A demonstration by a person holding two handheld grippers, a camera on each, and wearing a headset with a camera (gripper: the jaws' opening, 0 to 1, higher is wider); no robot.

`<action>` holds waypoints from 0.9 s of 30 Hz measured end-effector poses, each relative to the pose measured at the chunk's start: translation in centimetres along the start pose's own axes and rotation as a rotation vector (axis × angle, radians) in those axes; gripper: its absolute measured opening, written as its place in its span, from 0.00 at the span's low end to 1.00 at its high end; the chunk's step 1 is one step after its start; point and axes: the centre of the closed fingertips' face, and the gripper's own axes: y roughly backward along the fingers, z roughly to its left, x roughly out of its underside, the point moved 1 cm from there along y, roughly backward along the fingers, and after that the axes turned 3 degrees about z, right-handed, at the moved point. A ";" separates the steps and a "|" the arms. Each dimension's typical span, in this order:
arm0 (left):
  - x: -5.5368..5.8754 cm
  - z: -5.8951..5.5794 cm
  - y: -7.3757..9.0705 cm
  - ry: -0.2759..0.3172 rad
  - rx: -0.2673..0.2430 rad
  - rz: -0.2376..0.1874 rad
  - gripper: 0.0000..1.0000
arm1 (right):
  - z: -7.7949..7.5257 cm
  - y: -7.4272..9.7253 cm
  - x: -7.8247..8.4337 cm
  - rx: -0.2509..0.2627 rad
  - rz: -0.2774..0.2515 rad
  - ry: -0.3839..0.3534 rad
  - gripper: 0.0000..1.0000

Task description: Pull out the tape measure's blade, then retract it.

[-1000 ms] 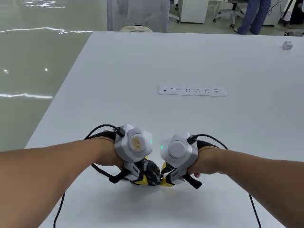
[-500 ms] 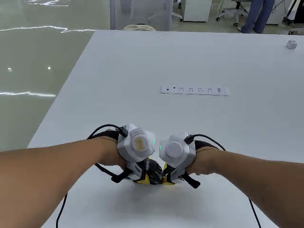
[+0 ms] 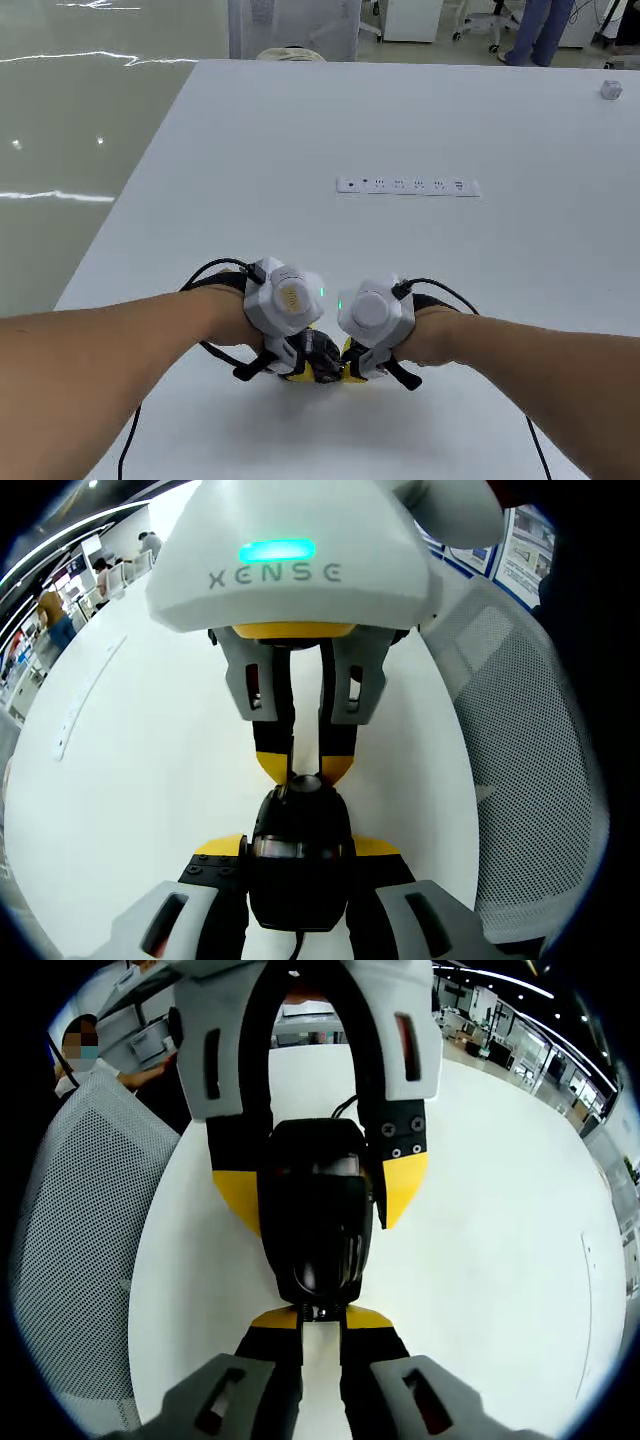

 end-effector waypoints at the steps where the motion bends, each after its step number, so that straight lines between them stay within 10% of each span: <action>1: 0.0 0.0 0.0 0.000 0.001 0.002 0.34 | -0.1 0.0 0.0 -0.001 0.004 -0.002 0.12; 27: 0.1 0.0 -0.1 0.016 -0.006 -0.006 0.34 | 0.1 0.5 1.3 0.007 0.029 -0.050 0.11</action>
